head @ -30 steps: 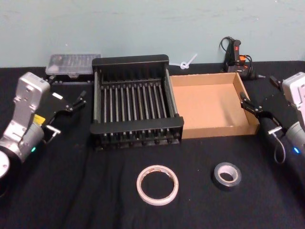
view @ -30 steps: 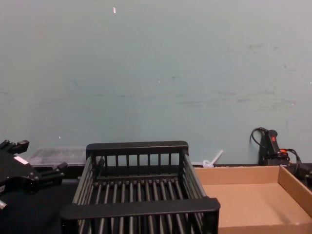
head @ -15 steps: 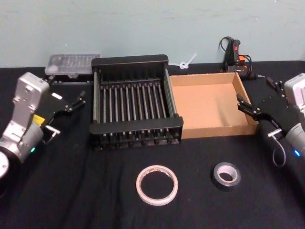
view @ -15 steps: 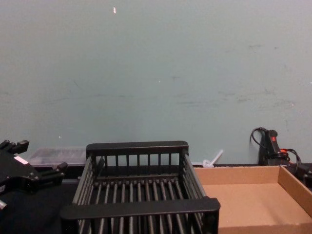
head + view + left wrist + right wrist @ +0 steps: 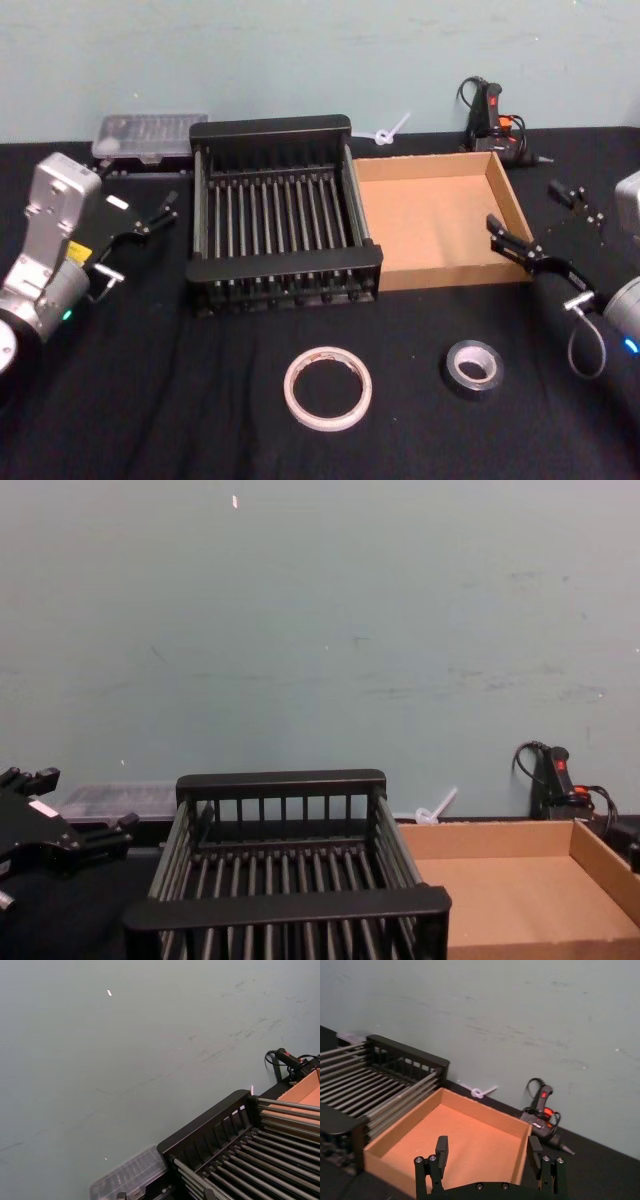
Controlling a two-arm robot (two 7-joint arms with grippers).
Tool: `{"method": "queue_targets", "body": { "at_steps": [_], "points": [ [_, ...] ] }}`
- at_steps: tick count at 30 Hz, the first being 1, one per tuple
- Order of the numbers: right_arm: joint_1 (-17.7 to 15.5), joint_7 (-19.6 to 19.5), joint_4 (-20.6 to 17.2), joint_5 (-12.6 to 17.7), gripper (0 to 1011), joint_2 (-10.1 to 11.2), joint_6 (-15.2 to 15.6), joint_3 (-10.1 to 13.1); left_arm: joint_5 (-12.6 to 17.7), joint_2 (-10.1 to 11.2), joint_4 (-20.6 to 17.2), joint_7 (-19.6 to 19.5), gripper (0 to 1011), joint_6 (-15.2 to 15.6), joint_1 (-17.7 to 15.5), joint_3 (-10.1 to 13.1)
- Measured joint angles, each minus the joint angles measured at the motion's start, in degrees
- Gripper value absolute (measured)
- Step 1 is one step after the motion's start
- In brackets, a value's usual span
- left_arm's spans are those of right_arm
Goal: Pick up the white tape and place it into the black box , Pick up the silver tape and place it into the brown box.
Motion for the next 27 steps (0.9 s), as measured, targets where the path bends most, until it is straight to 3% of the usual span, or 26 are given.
{"method": "queue_targets", "body": {
  "at_steps": [13,27],
  "points": [
    [-5.63,3.38,-6.6,3.09,1000,1.55,6.51,1.88,0.01,0.0,0.0,0.0,1002,0.0,0.0,0.0],
    [-10.28,6.53,-9.82,5.12,1000,2.39,11.62,4.09,0.01,0.0,0.0,0.0,1001,0.0,0.0,0.0]
  ]
}}
